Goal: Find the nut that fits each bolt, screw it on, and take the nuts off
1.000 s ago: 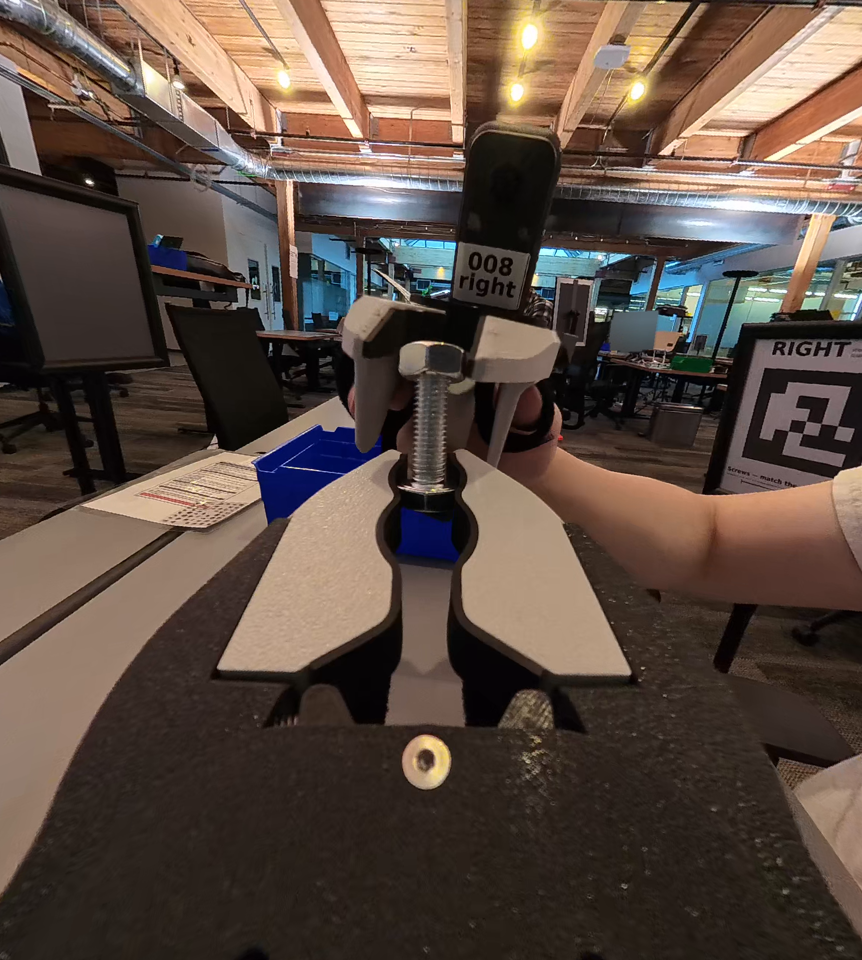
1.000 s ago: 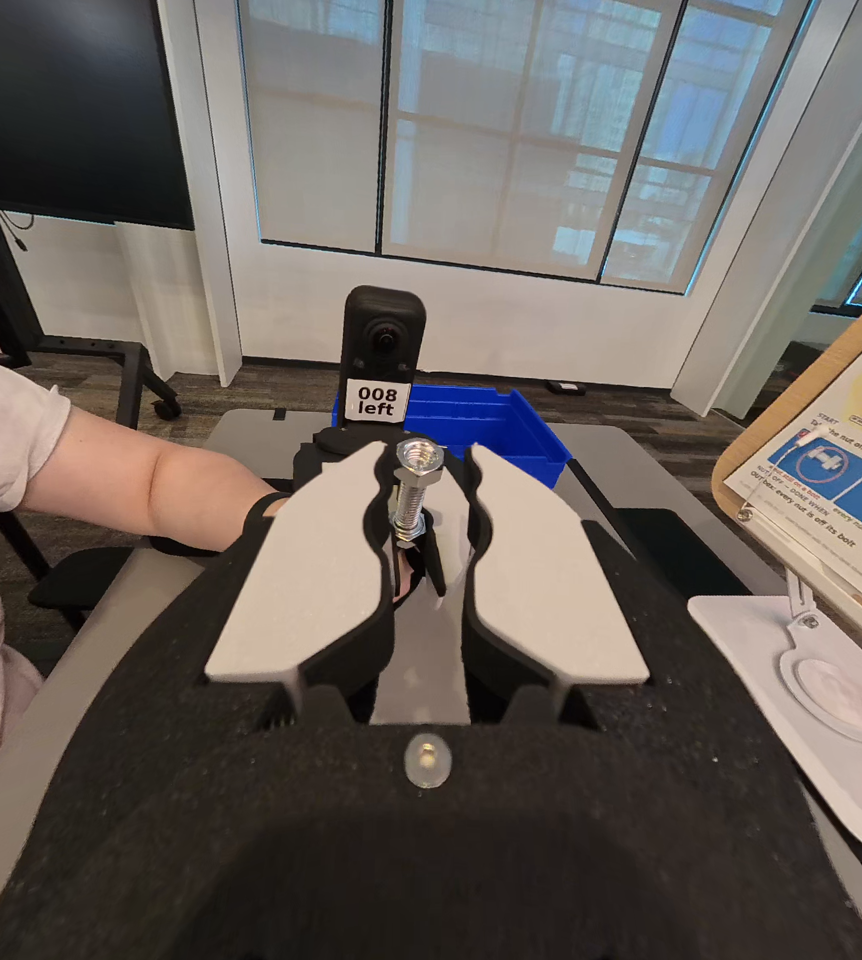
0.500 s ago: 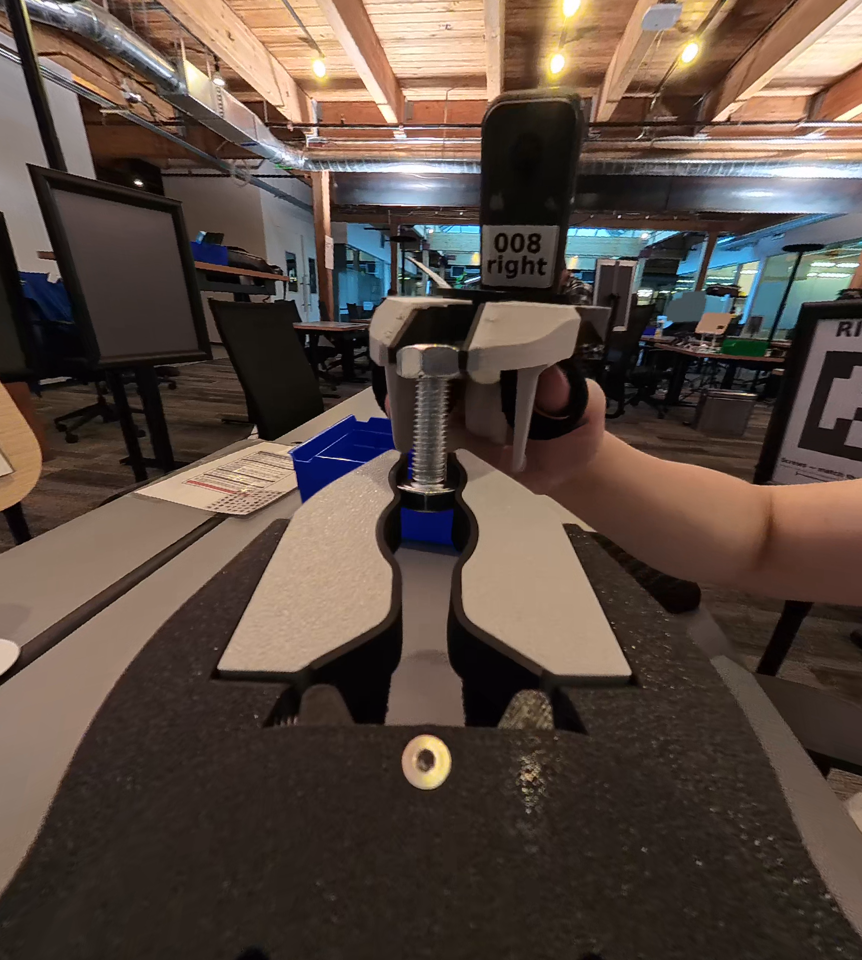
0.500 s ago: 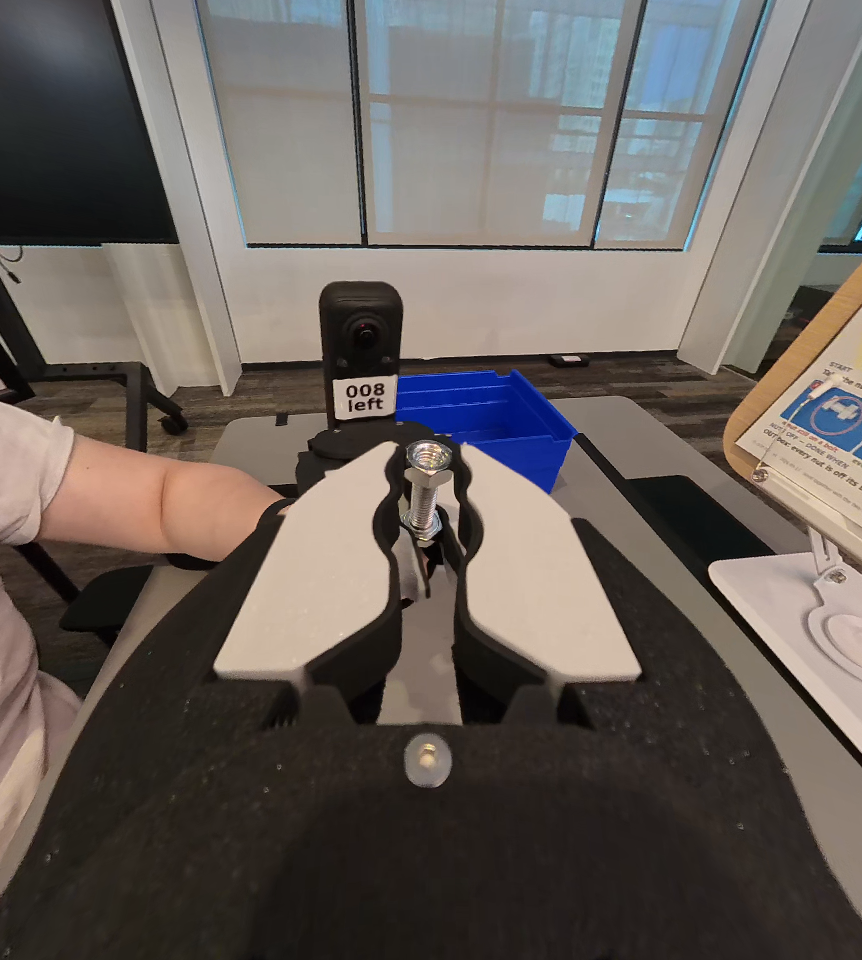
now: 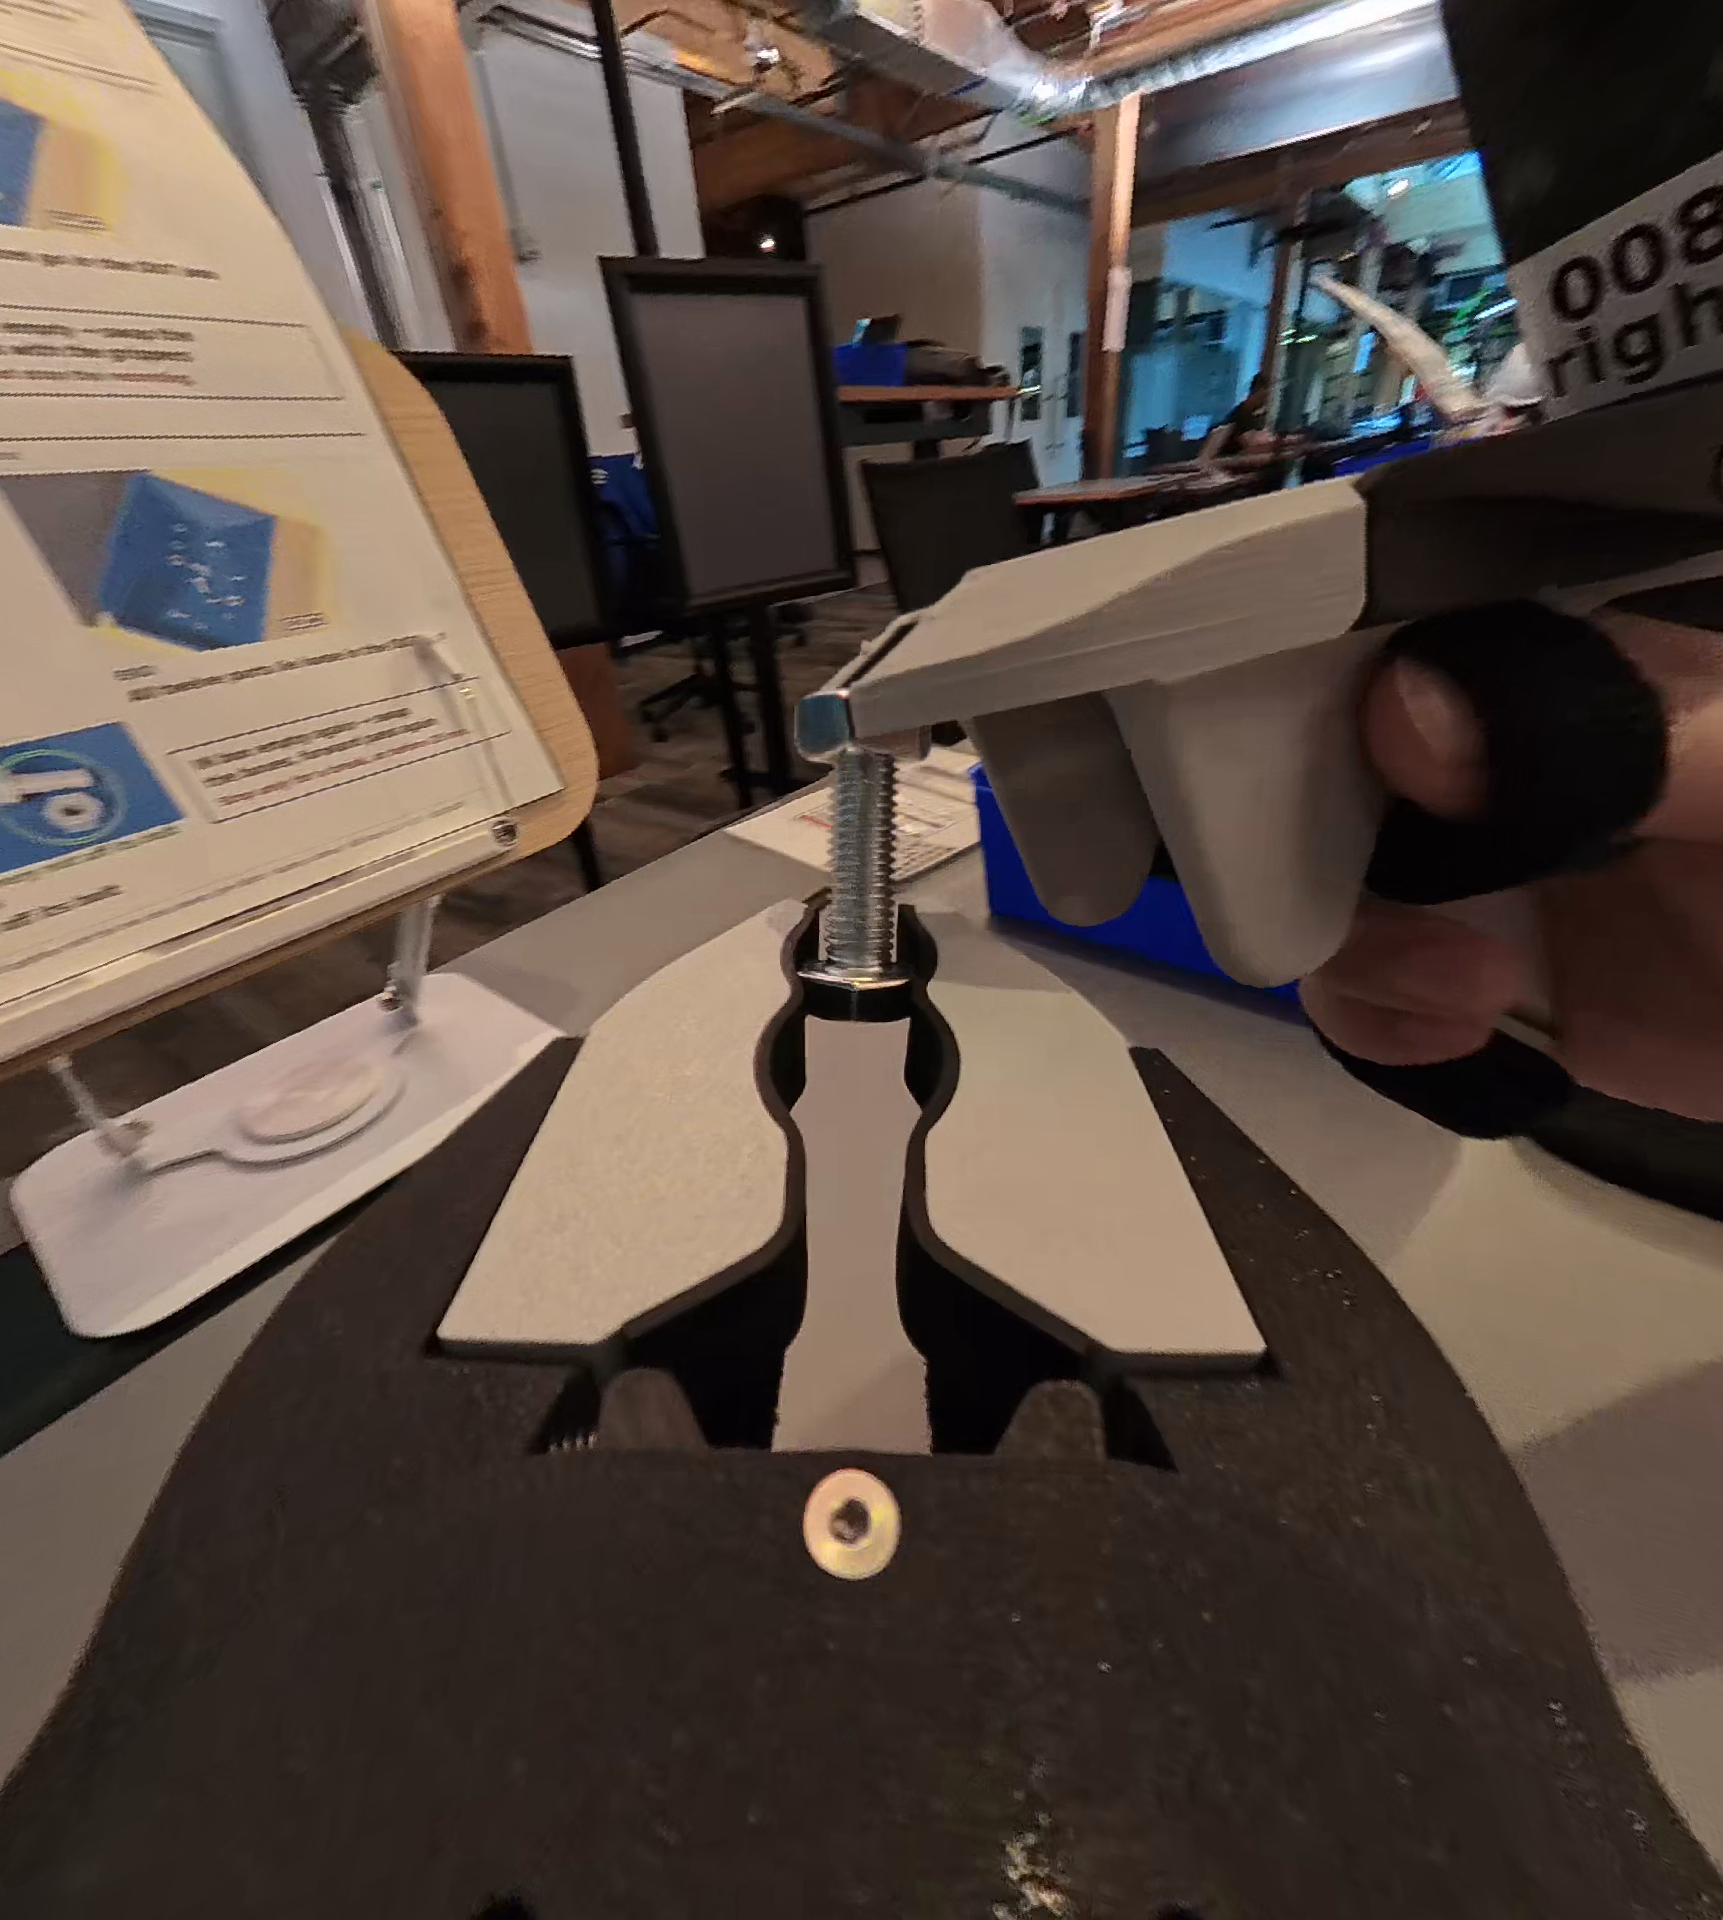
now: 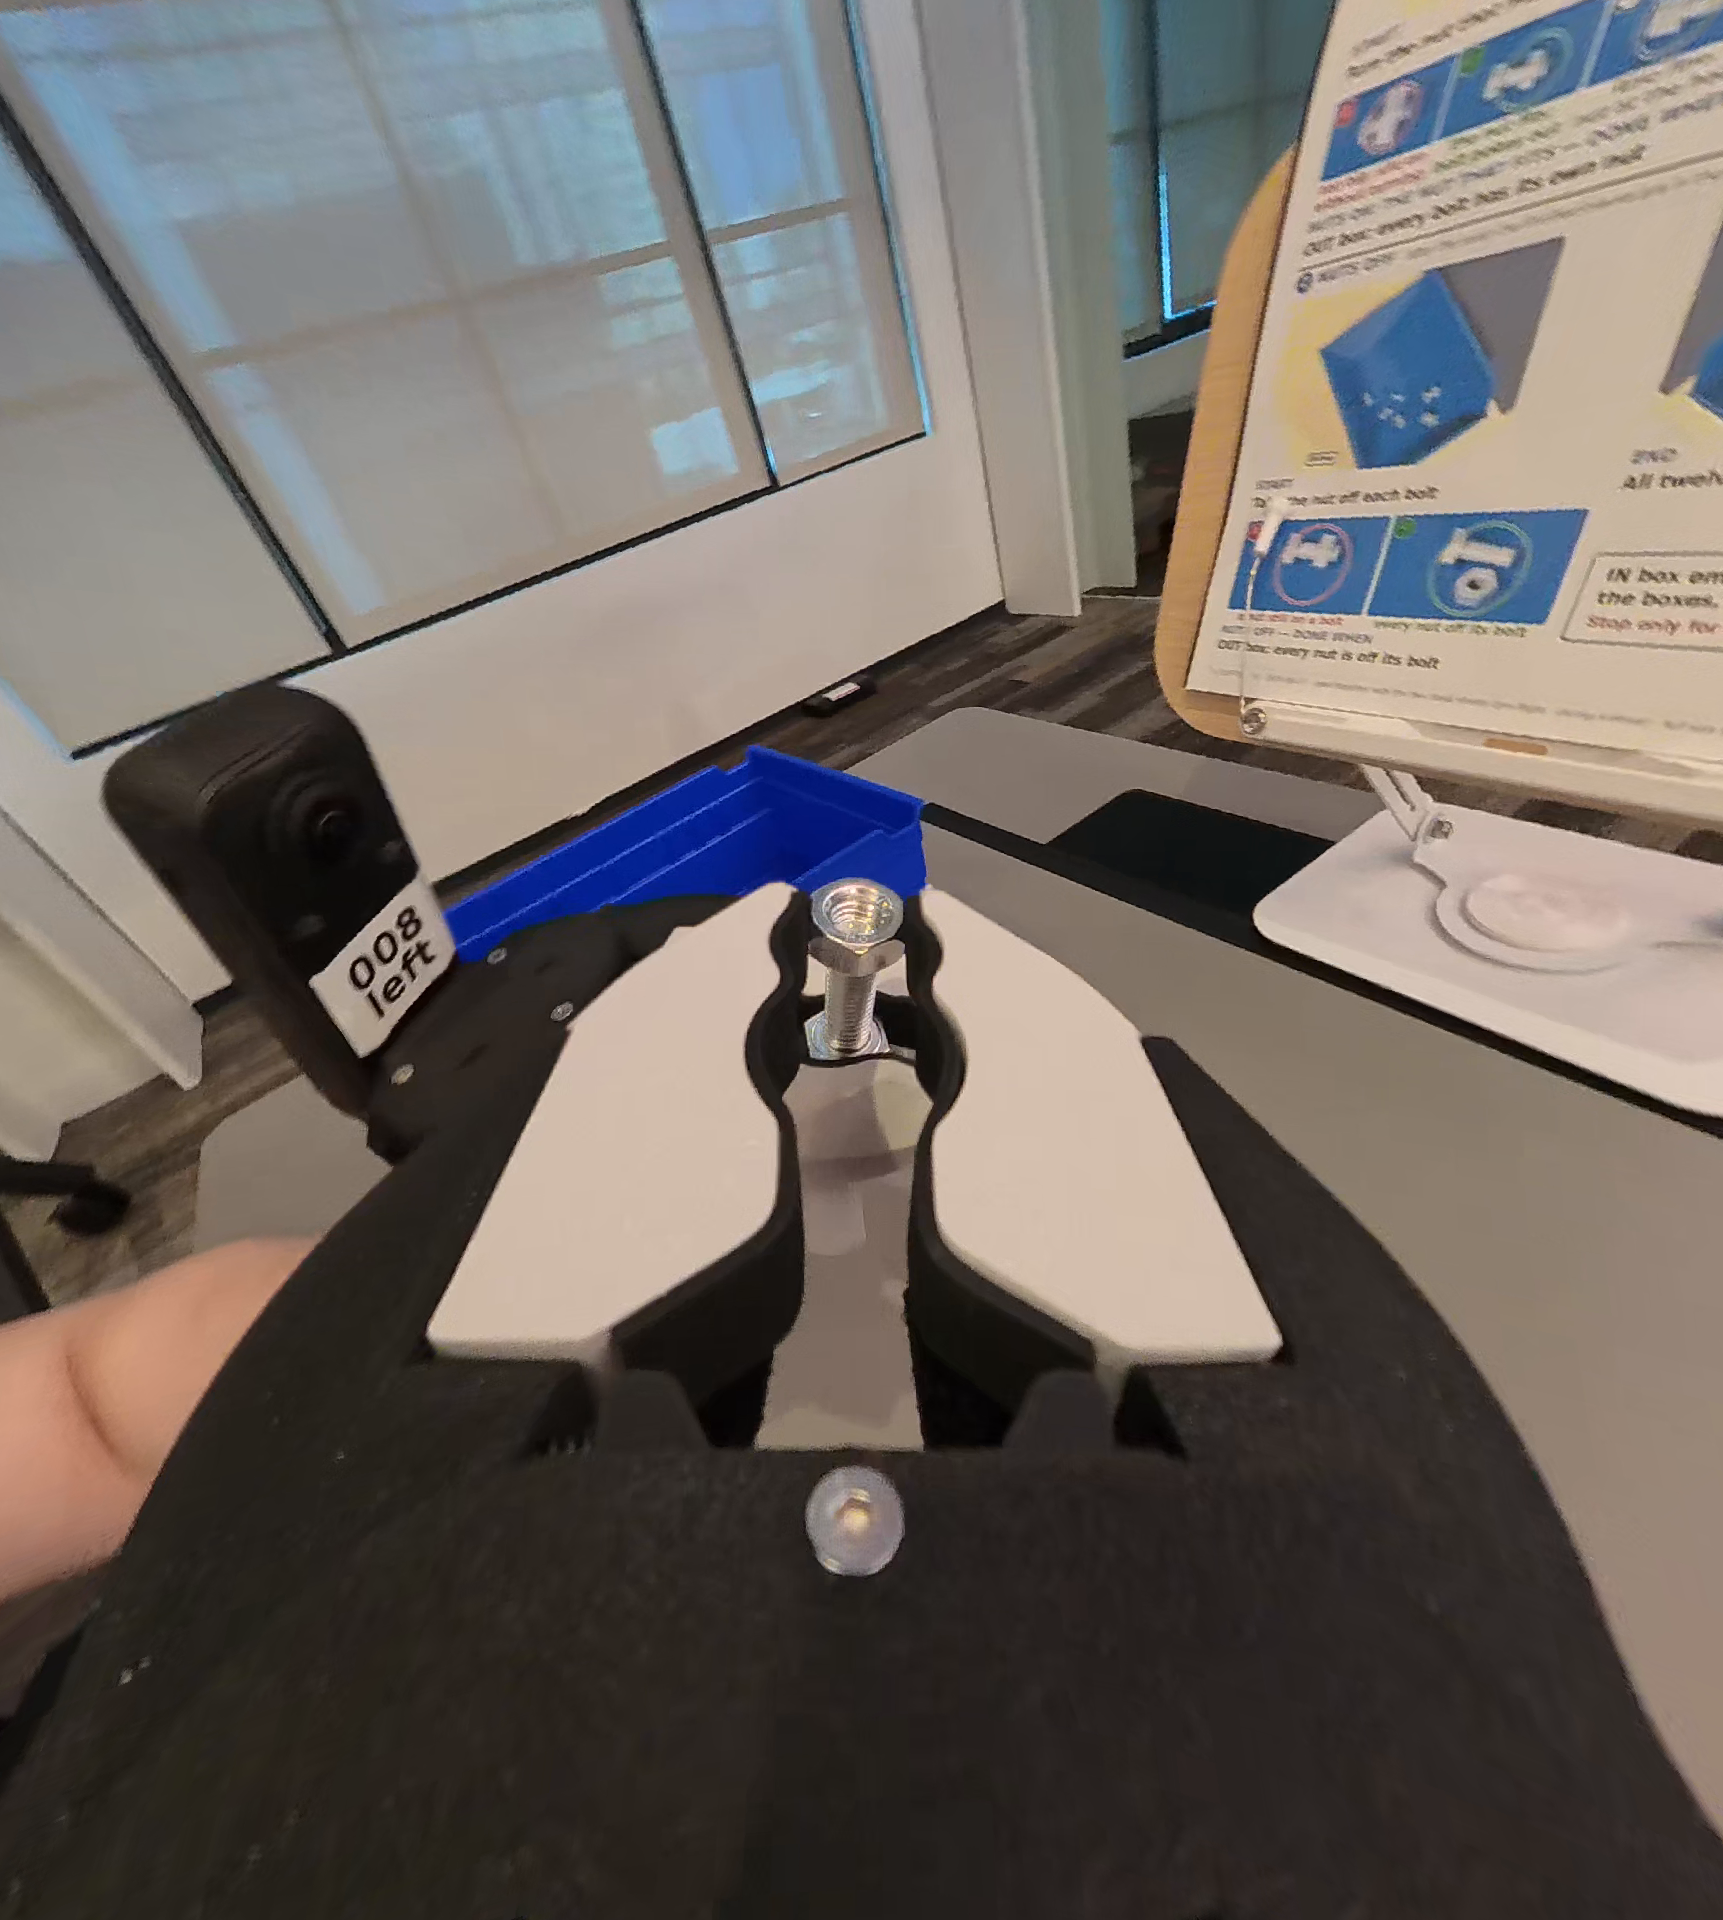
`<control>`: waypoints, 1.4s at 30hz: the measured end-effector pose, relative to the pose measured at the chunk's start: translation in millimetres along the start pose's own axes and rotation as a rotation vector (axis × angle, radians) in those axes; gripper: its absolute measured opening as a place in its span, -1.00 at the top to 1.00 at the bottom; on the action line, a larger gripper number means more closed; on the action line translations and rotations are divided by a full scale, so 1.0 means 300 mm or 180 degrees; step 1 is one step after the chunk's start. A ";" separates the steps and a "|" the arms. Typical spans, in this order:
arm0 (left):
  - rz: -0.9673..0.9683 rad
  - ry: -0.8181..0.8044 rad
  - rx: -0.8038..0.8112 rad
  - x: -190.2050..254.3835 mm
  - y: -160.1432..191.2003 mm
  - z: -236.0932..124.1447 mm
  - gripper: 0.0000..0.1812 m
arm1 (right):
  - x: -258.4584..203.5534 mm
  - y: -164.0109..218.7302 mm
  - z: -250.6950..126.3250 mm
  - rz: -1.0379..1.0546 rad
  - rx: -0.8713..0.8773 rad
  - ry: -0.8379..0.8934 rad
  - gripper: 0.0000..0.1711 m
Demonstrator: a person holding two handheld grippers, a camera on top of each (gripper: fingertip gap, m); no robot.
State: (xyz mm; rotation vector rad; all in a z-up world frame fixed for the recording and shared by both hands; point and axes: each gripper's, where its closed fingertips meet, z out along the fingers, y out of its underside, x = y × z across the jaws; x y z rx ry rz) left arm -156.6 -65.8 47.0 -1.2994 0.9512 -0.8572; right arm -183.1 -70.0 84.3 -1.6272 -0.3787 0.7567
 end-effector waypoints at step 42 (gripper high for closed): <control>-0.0782 0.1261 0.0347 0.116 -0.064 -0.016 0.85 | -0.055 -0.019 -0.061 -0.0566 0.0039 -0.1371 0.80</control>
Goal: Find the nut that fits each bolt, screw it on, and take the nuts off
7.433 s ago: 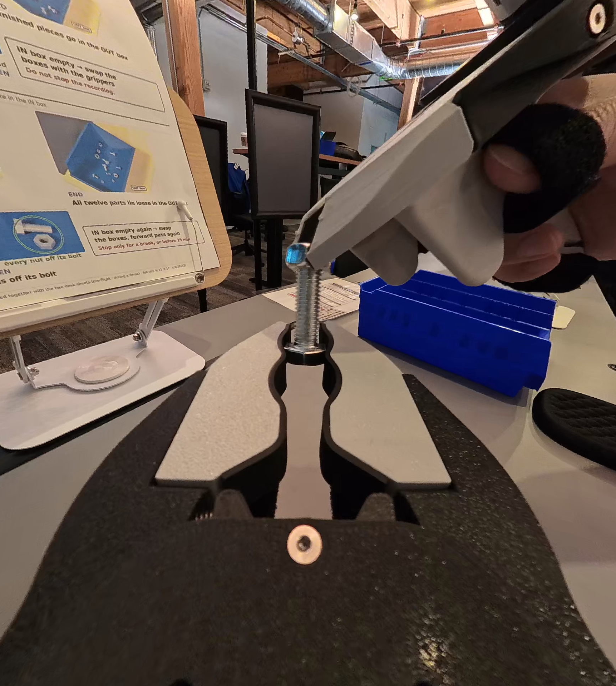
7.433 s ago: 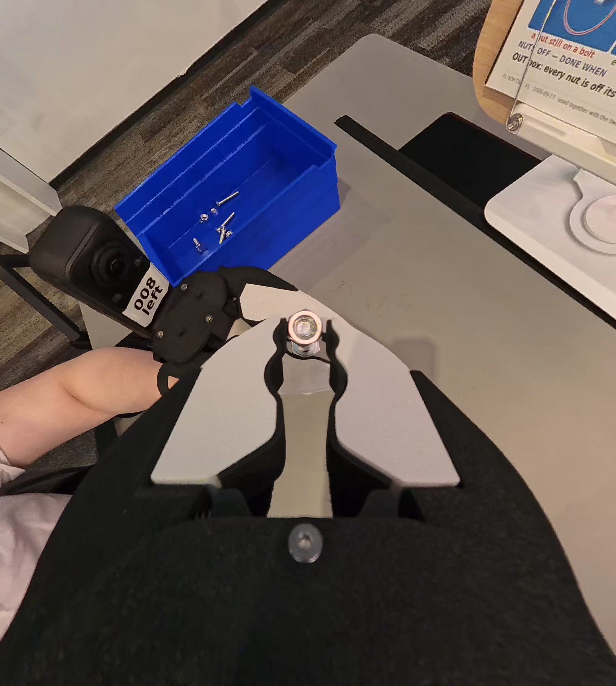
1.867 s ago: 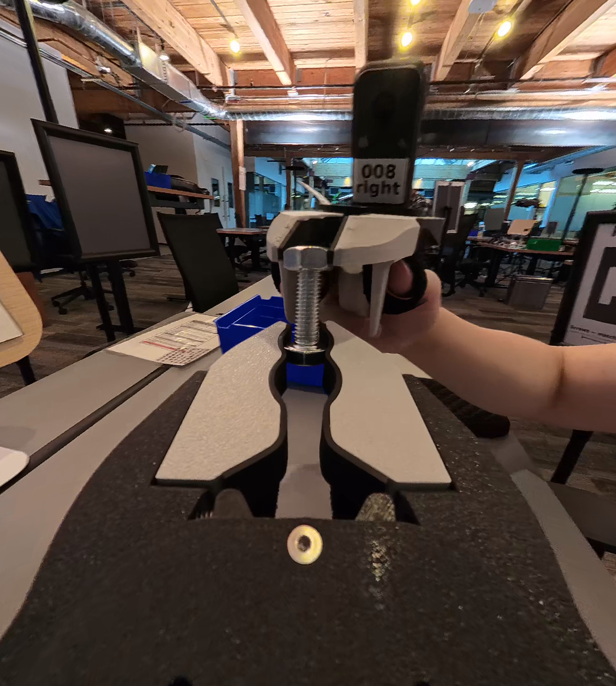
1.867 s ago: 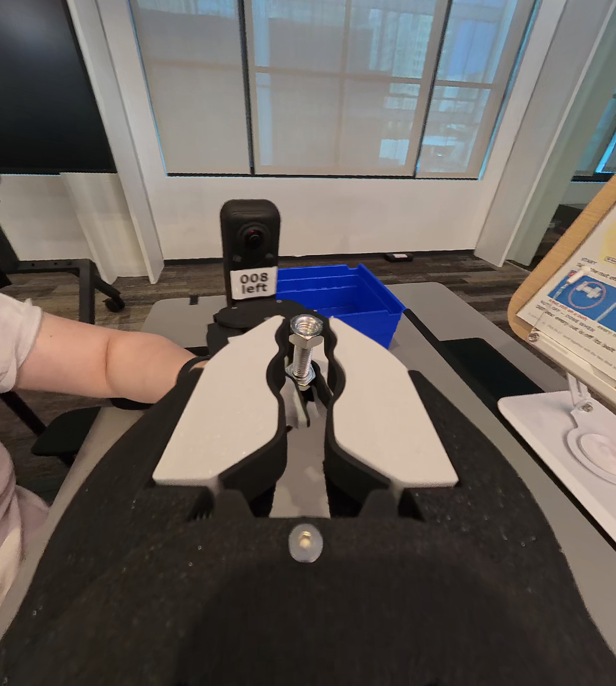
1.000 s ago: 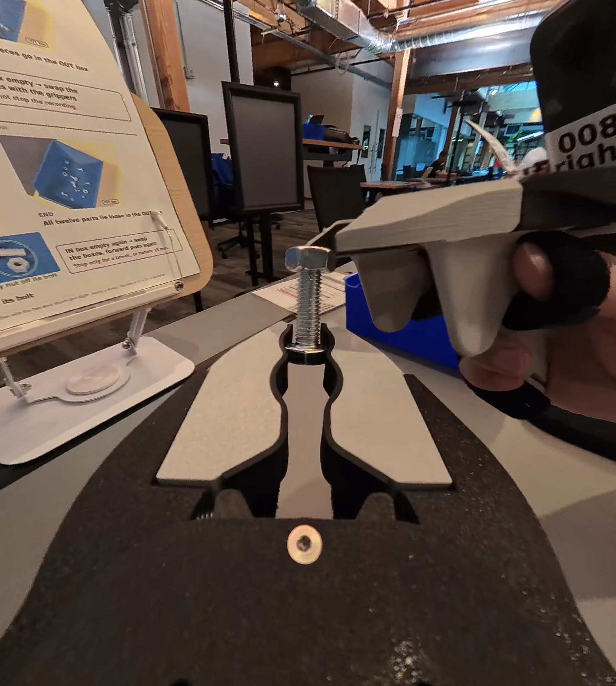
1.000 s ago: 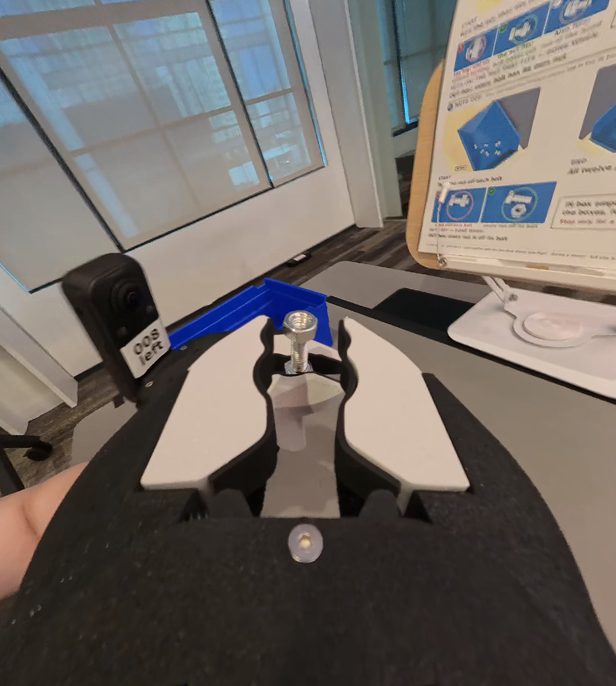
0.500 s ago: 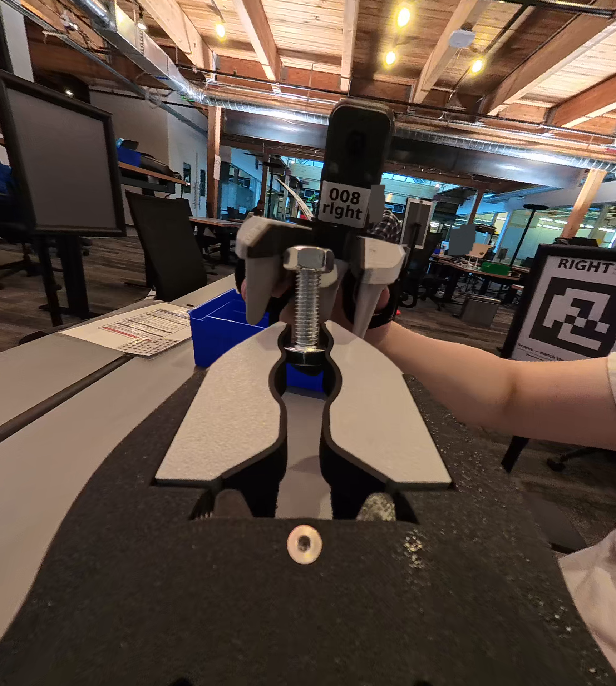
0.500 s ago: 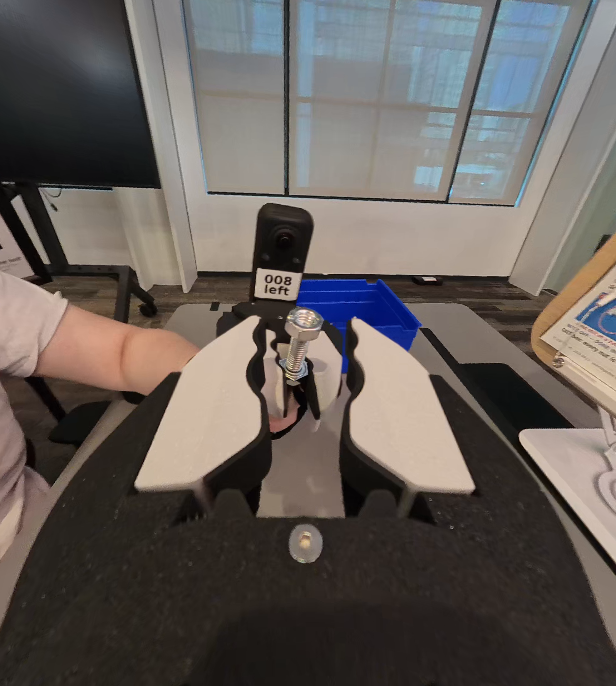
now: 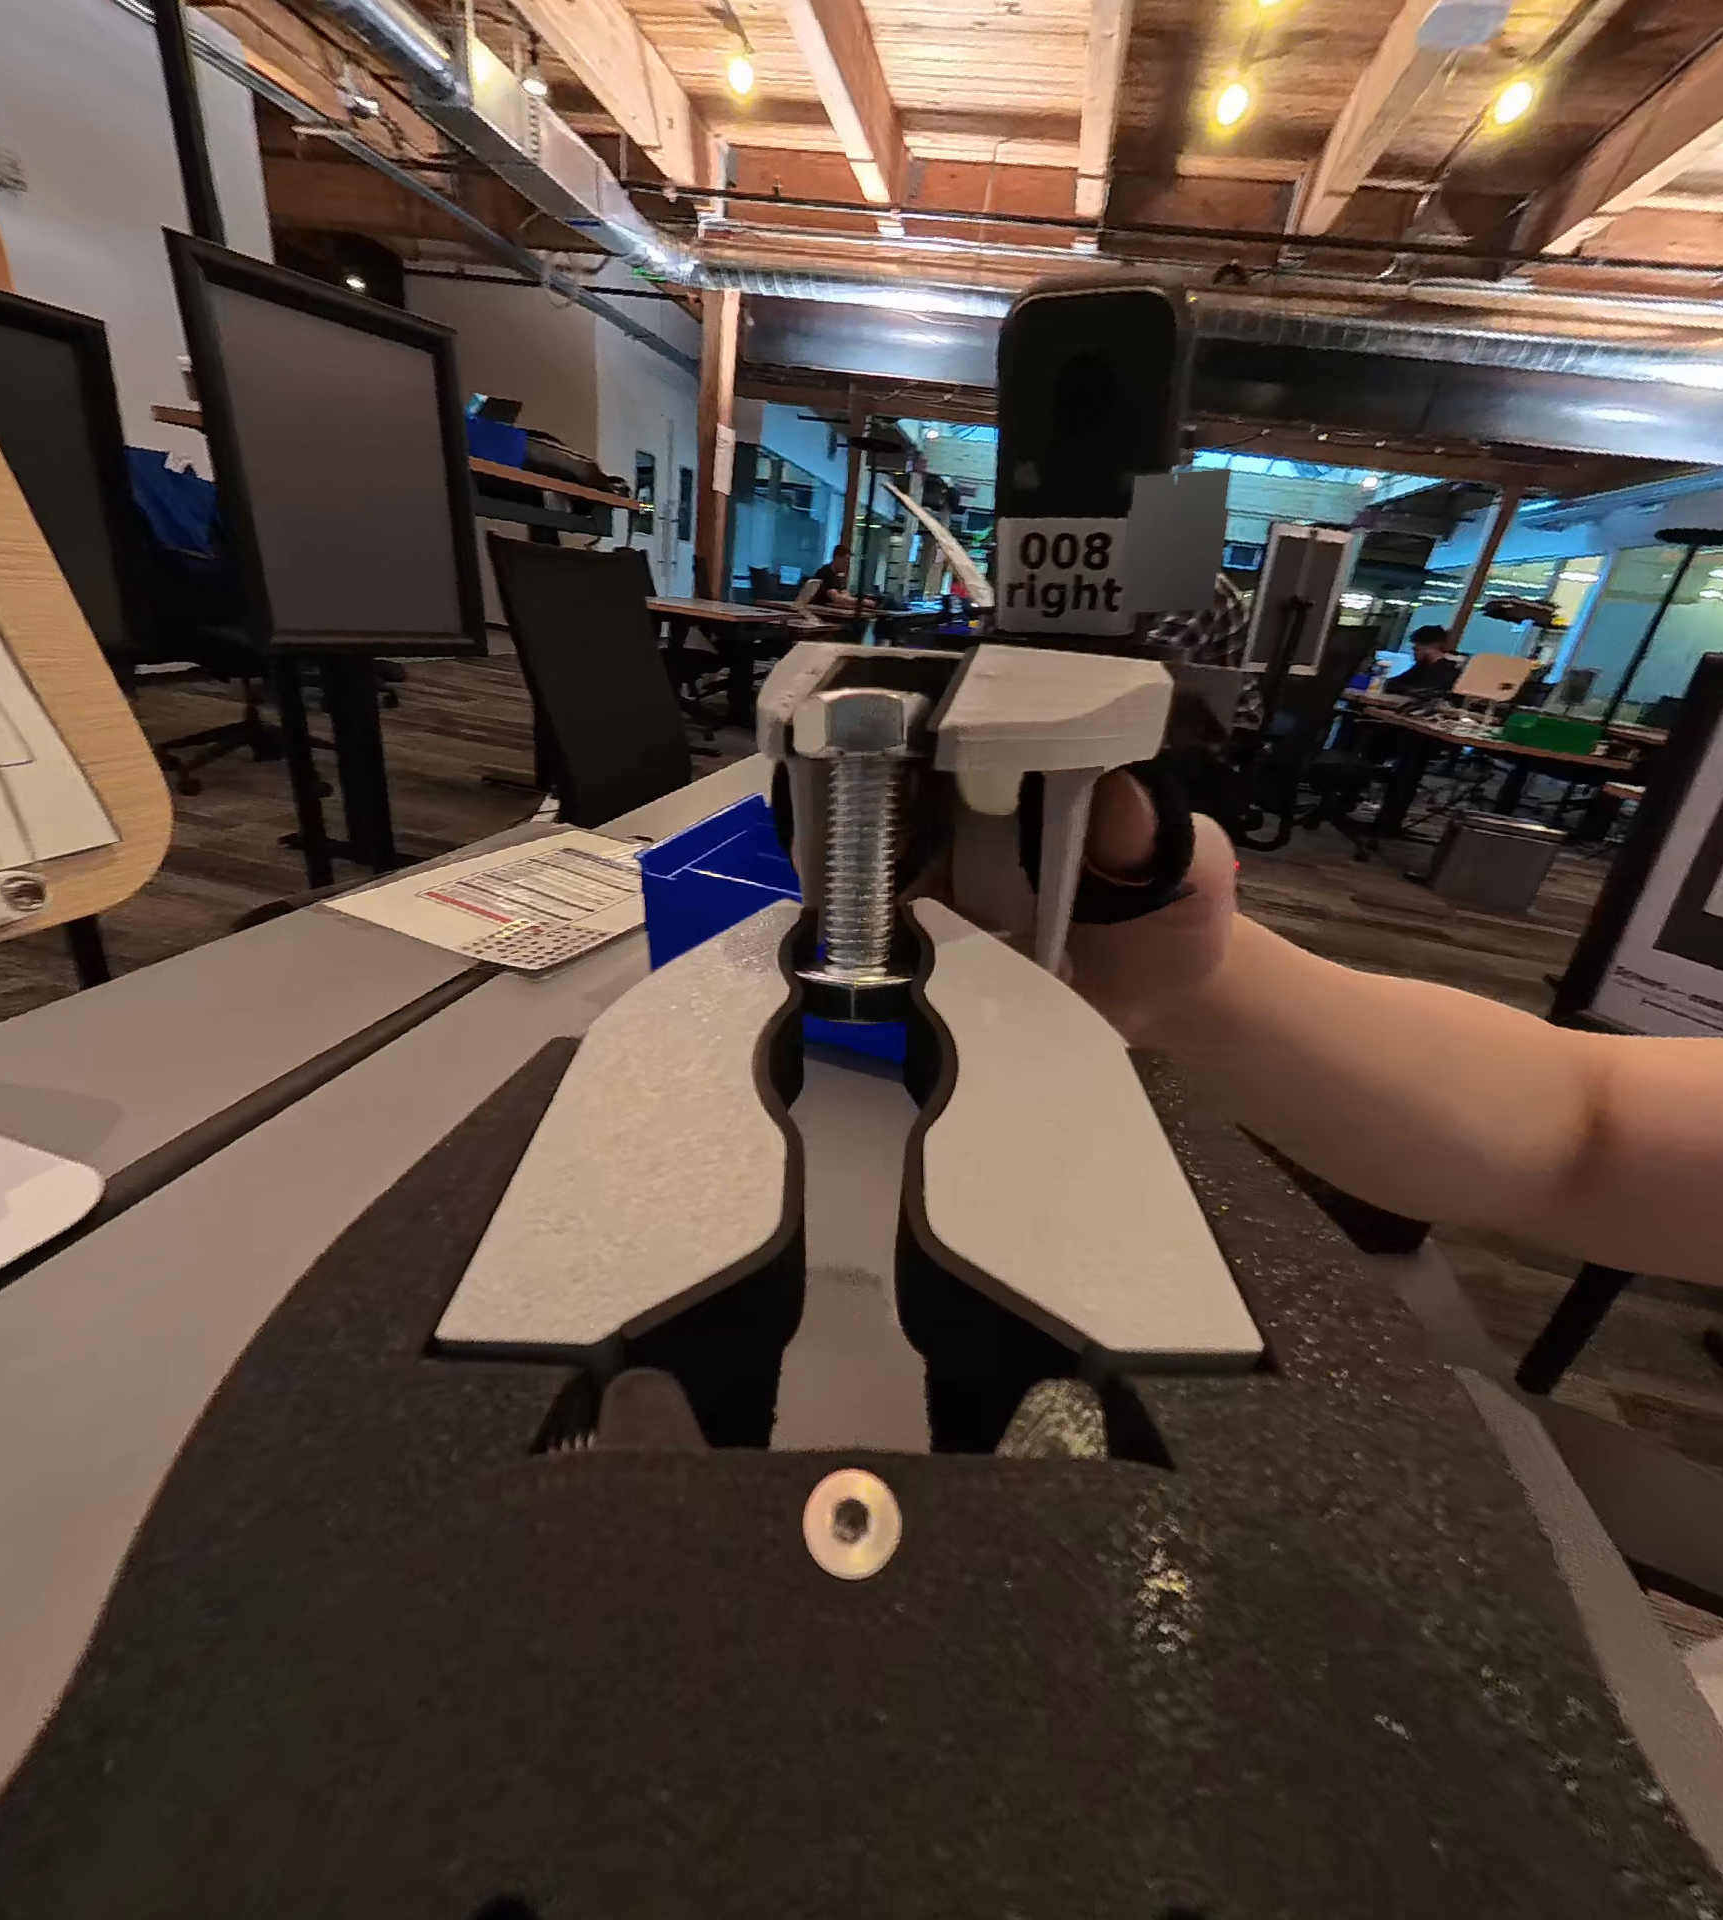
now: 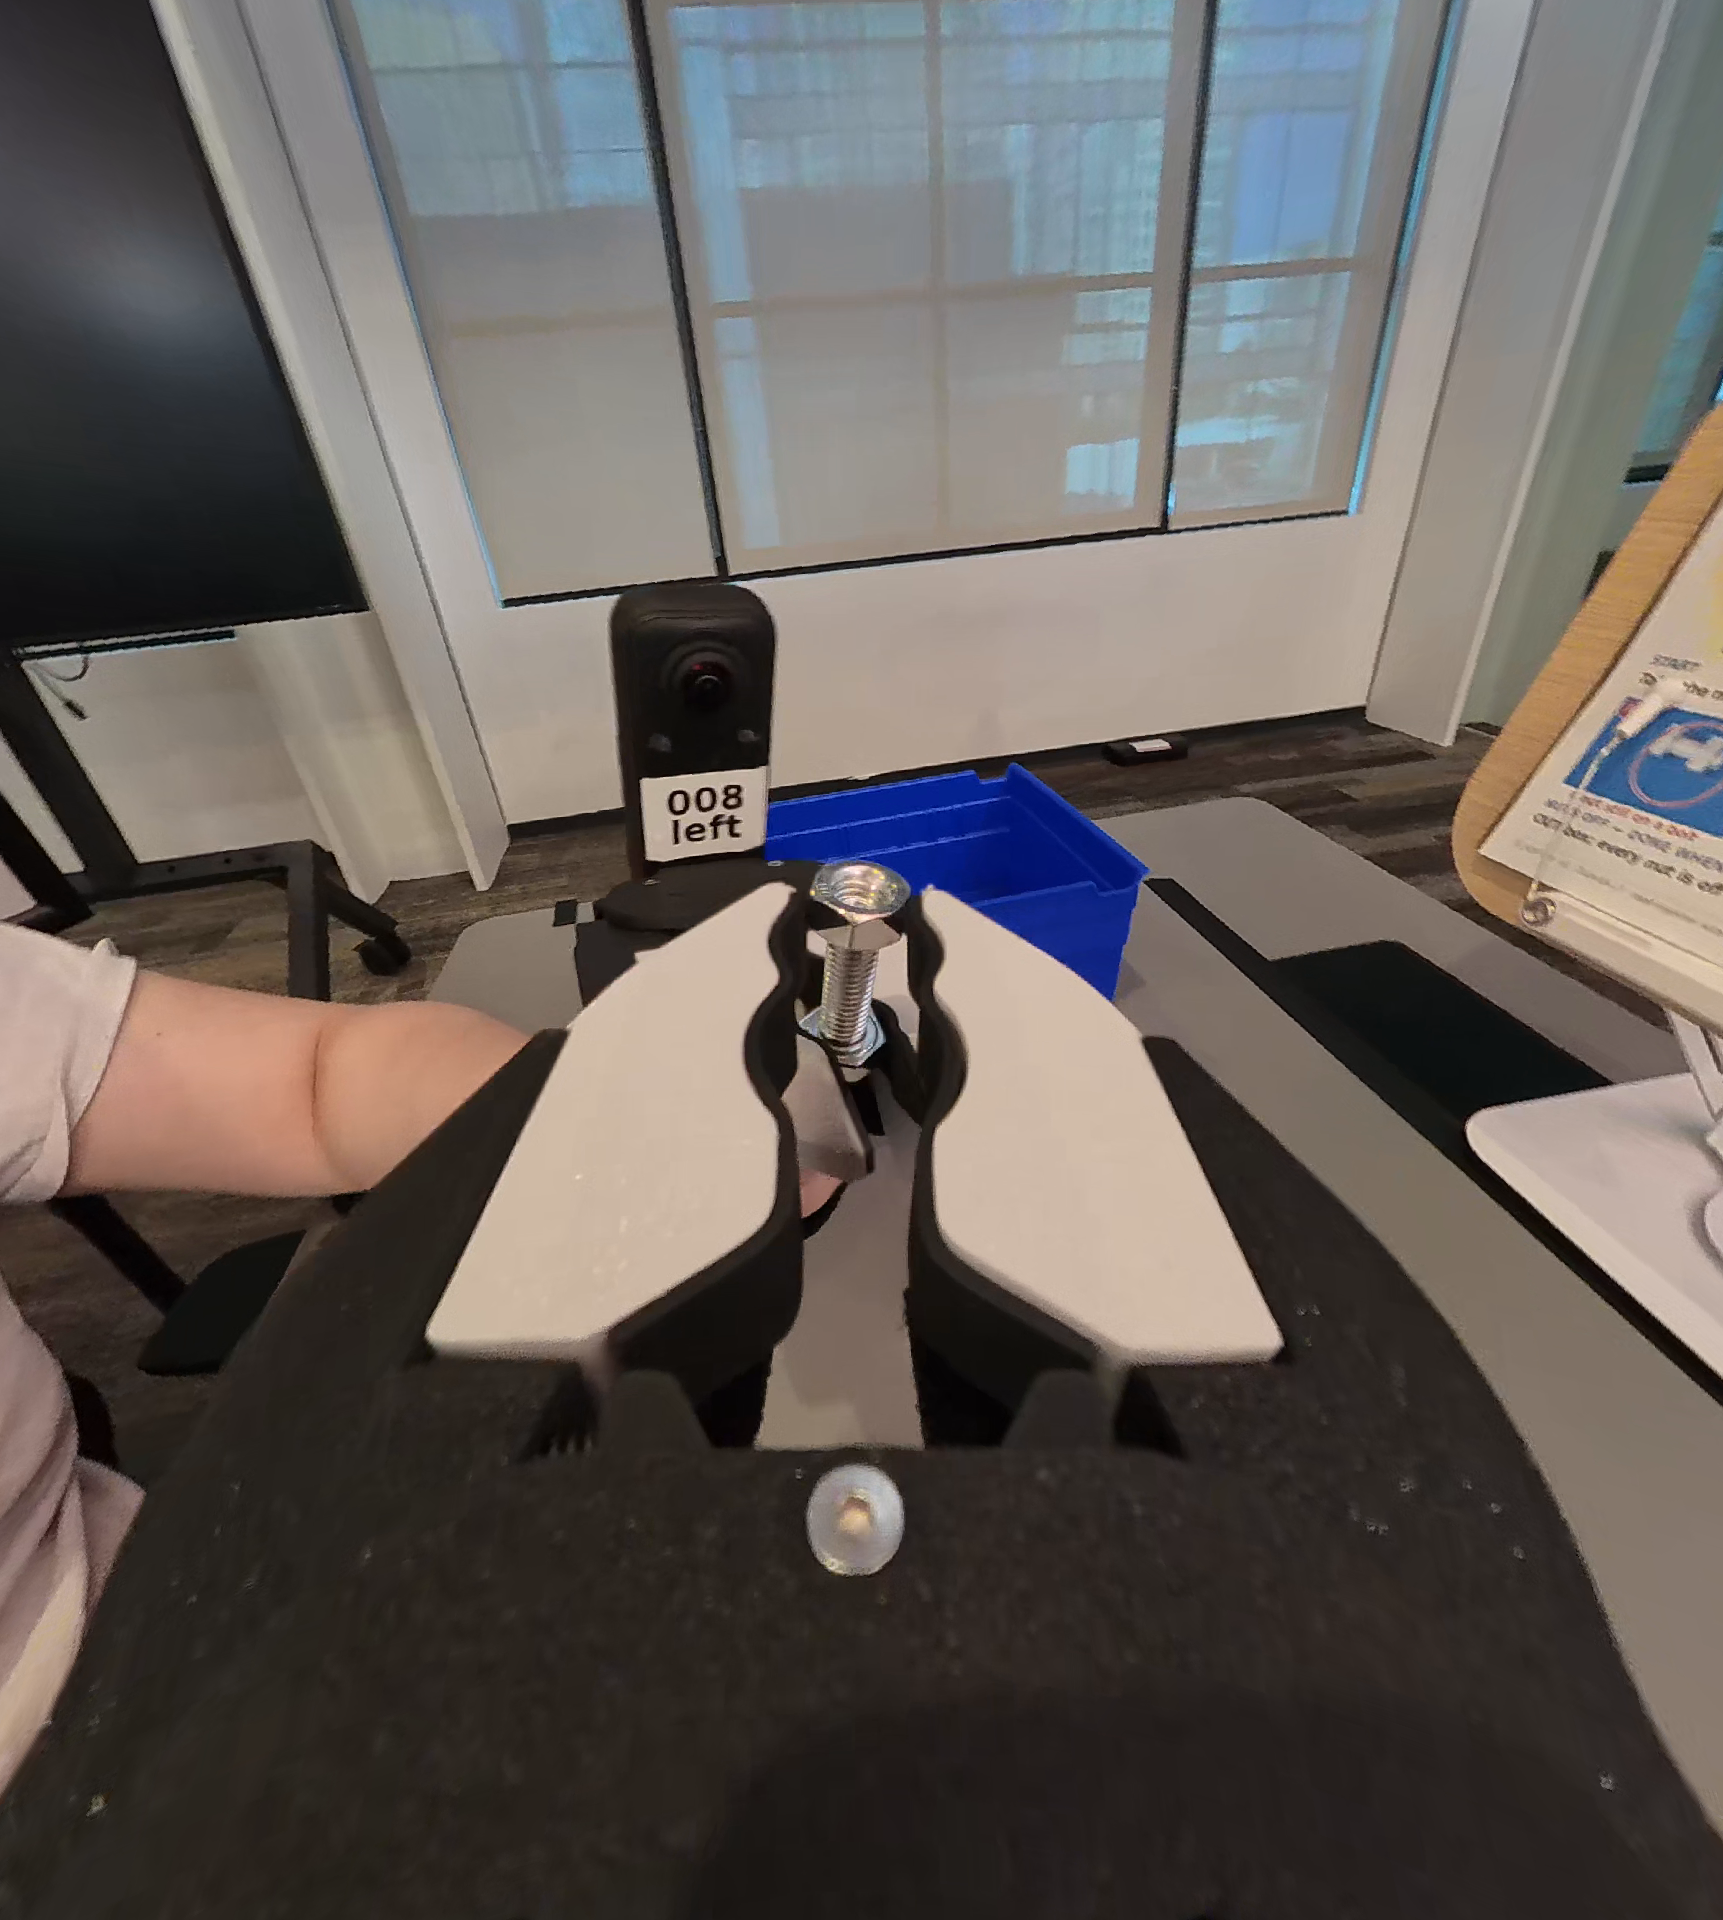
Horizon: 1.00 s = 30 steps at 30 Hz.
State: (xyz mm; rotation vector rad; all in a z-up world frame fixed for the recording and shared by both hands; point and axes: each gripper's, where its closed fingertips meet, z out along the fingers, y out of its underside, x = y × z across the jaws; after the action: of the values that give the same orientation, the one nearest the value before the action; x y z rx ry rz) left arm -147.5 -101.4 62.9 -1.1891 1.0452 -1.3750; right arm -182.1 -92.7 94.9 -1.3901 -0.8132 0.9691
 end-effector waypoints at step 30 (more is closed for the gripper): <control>-0.0148 0.0214 0.0151 0.018 -0.018 -0.008 0.85 | -0.035 -0.006 0.029 -0.0135 0.0191 -0.0110 0.33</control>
State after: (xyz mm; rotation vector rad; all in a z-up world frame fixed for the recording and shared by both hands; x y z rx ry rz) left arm -150.7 -105.9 68.6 -1.1455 1.0317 -1.4770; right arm -194.2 -98.5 97.9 -1.3029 -0.8297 0.9795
